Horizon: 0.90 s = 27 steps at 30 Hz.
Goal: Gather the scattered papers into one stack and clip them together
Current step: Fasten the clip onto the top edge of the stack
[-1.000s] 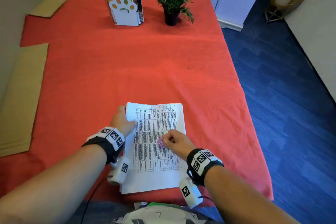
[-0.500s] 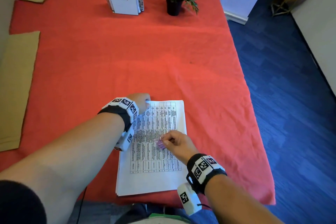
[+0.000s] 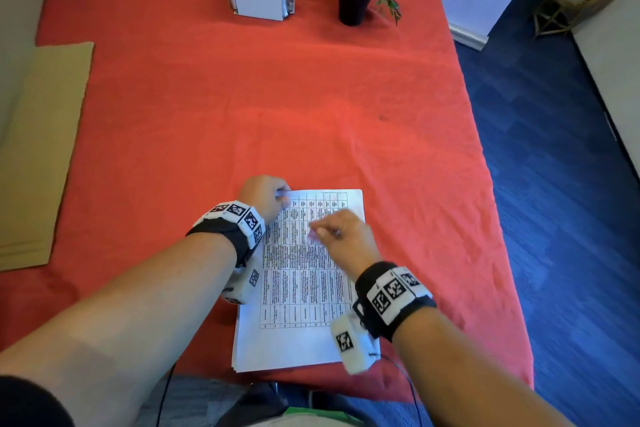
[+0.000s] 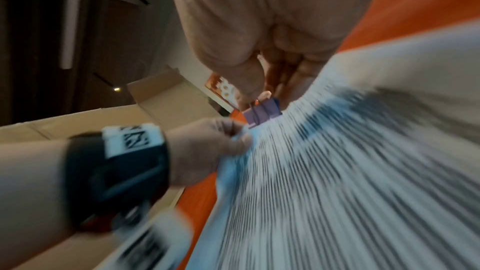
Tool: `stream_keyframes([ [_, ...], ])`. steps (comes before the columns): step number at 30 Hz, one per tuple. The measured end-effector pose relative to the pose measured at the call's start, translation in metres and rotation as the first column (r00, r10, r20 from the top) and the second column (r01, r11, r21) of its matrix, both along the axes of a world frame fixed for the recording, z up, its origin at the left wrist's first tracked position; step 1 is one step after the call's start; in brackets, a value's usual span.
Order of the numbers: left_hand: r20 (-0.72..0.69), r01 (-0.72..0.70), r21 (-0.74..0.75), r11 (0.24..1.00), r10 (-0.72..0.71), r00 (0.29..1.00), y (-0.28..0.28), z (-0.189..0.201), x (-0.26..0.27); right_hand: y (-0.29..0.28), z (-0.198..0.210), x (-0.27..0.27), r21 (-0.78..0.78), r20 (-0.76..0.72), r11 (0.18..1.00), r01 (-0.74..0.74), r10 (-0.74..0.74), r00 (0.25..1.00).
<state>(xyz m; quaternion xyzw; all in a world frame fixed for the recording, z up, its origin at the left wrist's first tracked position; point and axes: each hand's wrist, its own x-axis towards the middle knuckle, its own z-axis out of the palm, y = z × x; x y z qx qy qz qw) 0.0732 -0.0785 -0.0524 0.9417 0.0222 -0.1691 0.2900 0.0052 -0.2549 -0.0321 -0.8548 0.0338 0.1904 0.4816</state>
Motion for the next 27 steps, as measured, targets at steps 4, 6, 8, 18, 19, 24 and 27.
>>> stream_keyframes([
  [4,0.019,-0.044,-0.110,0.993,0.047,0.999,0.002,0.007,-0.007,0.002,0.012,0.040,-0.054,0.304,0.999,-0.002,0.018,0.952],
  [6,0.033,-0.043,-0.128,0.991,0.048,0.998,0.003,0.010,-0.008,0.003,0.015,0.052,-0.095,0.393,0.995,-0.033,0.068,0.917],
  [8,0.037,-0.033,-0.130,0.991,0.038,0.999,0.003,0.013,-0.010,0.006,0.018,0.061,-0.125,0.423,0.990,-0.063,0.110,0.899],
  [18,0.056,-0.015,-0.142,0.990,0.023,0.998,0.003,0.027,-0.015,0.015,0.010,0.070,-0.147,0.423,0.982,-0.123,0.174,0.889],
  [19,0.055,-0.014,-0.146,0.989,0.022,0.998,0.002,0.027,-0.016,0.015,0.007,0.069,-0.157,0.424,0.980,-0.121,0.178,0.888],
  [24,0.059,-0.030,-0.152,0.988,0.039,0.998,0.003,0.022,-0.015,0.013,-0.002,0.063,-0.117,0.380,0.986,-0.121,0.157,0.912],
  [27,0.048,-0.056,-0.162,0.985,0.064,0.997,0.005,0.018,-0.014,0.011,-0.008,0.051,-0.197,0.525,0.973,-0.117,0.206,0.826],
])
